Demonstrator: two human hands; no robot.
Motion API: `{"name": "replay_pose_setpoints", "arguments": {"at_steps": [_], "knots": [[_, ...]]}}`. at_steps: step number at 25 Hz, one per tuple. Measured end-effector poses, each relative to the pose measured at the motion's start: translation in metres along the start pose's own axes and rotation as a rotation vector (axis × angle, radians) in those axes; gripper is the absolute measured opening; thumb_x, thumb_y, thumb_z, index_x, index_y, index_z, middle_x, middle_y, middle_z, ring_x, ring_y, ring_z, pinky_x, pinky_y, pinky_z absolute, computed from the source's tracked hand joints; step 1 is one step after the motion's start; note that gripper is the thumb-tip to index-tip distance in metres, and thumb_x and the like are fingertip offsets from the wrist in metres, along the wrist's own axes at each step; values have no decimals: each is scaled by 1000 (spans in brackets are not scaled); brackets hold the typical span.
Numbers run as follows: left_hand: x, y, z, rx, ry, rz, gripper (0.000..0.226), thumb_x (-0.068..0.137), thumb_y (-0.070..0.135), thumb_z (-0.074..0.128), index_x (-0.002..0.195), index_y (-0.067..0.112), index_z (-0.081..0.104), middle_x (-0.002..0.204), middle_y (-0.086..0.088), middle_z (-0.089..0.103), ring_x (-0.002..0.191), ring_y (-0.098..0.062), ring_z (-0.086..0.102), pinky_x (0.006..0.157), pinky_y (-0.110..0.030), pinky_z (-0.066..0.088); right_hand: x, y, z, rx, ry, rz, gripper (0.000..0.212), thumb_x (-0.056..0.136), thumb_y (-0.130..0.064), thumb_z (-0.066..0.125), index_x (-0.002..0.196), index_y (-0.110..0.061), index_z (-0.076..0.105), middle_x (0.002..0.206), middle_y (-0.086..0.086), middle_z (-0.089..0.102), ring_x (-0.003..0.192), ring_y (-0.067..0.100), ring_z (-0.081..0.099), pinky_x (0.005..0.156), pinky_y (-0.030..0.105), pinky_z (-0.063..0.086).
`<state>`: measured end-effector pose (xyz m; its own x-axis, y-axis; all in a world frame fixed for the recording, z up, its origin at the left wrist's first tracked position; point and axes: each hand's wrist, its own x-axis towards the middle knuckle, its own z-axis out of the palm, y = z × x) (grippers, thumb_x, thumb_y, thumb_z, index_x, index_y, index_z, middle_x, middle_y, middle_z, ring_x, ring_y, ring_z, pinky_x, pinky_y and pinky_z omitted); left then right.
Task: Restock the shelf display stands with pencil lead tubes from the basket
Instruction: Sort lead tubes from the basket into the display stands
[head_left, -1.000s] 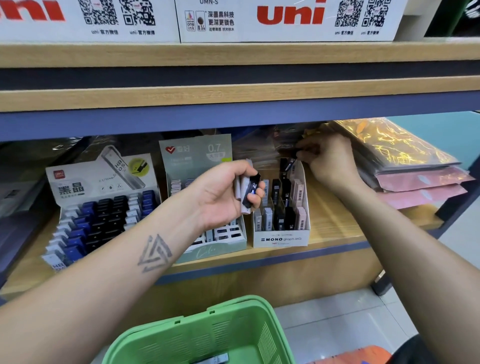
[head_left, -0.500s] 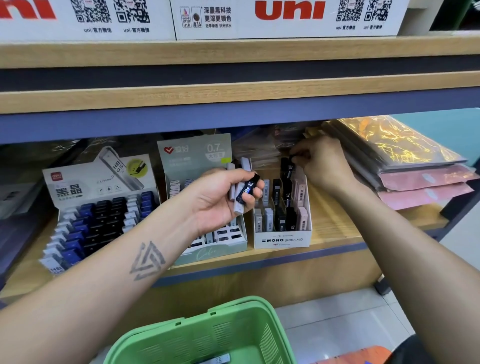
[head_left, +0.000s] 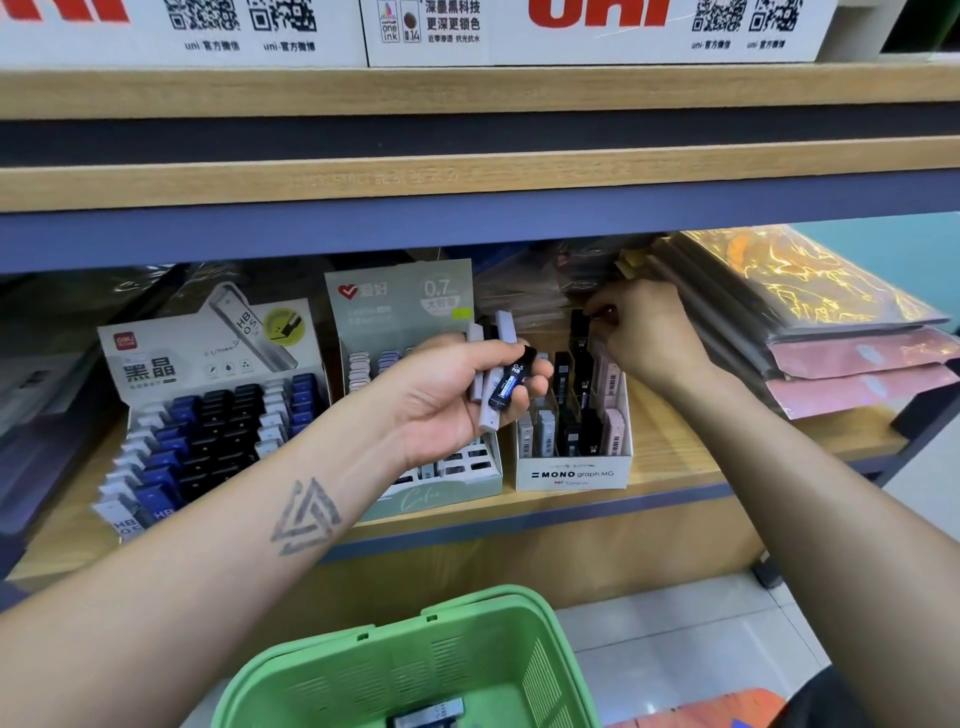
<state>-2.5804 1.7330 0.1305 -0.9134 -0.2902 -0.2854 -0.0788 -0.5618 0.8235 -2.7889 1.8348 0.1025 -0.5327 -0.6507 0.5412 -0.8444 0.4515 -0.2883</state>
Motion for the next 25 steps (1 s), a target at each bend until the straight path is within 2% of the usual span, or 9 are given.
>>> {"name": "replay_pose_setpoints", "arguments": {"at_steps": [3,6,9,12,15,17,19,22,25], "knots": [[-1,-2,0,15,30,24,28,100,2,53,123,-15,54,93,-23,72,64,-20,68,46,-18,52,-5,-15,-9,198,23,8,20,88,-2,65,97,-14,79,94,0,76,82,10,67,72,17,47],[-5,-2,0,21,64,67,22,99,2,56,117,-9,59,91,-25,71,61,-18,65,42,-16,48,-16,-35,-18,961,-371,181,12,92,-22,73,95,-12,79,85,2,76,77,13,70,72,25,57],[-11,-2,-1,59,99,135,11,98,1,59,103,-6,64,82,-24,70,60,-18,66,44,-17,49,-24,-45,-21,1178,-633,200,23,84,-25,80,99,-8,79,84,11,73,80,18,69,73,26,57],[-18,-1,-3,101,124,155,14,99,4,59,102,-9,65,83,-25,71,63,-22,71,49,-23,57,-24,-49,-19,1228,-593,233,23,73,-16,83,94,-8,79,86,14,74,78,19,71,70,25,57],[-22,2,-4,132,161,151,18,101,6,57,111,-9,58,82,-27,71,61,-25,71,49,-26,59,-16,-39,-24,1367,-415,378,21,67,-7,82,88,-7,79,86,14,75,77,21,74,66,22,59],[-22,3,-5,198,202,155,13,102,6,56,111,-3,54,77,-23,69,55,-21,65,42,-20,51,-8,-24,-30,1322,-223,401,23,72,0,81,94,-4,76,90,13,77,82,24,76,69,23,59],[-20,6,-5,228,207,153,7,102,6,55,105,2,51,72,-18,64,53,-18,54,37,-16,40,-1,-9,-35,1121,-55,335,23,79,8,76,97,-6,74,93,10,78,86,26,76,75,29,61],[-13,7,-6,222,192,153,7,102,5,56,102,4,49,70,-16,61,51,-15,49,35,-15,33,8,3,-35,778,36,248,25,84,7,74,93,-17,75,94,2,77,88,21,76,85,38,60],[-8,7,-6,214,178,155,8,101,5,55,98,5,48,71,-16,60,52,-16,48,35,-15,32,17,-3,-25,432,88,83,19,87,-6,74,101,-18,77,101,-2,75,96,17,71,90,37,57]]}}
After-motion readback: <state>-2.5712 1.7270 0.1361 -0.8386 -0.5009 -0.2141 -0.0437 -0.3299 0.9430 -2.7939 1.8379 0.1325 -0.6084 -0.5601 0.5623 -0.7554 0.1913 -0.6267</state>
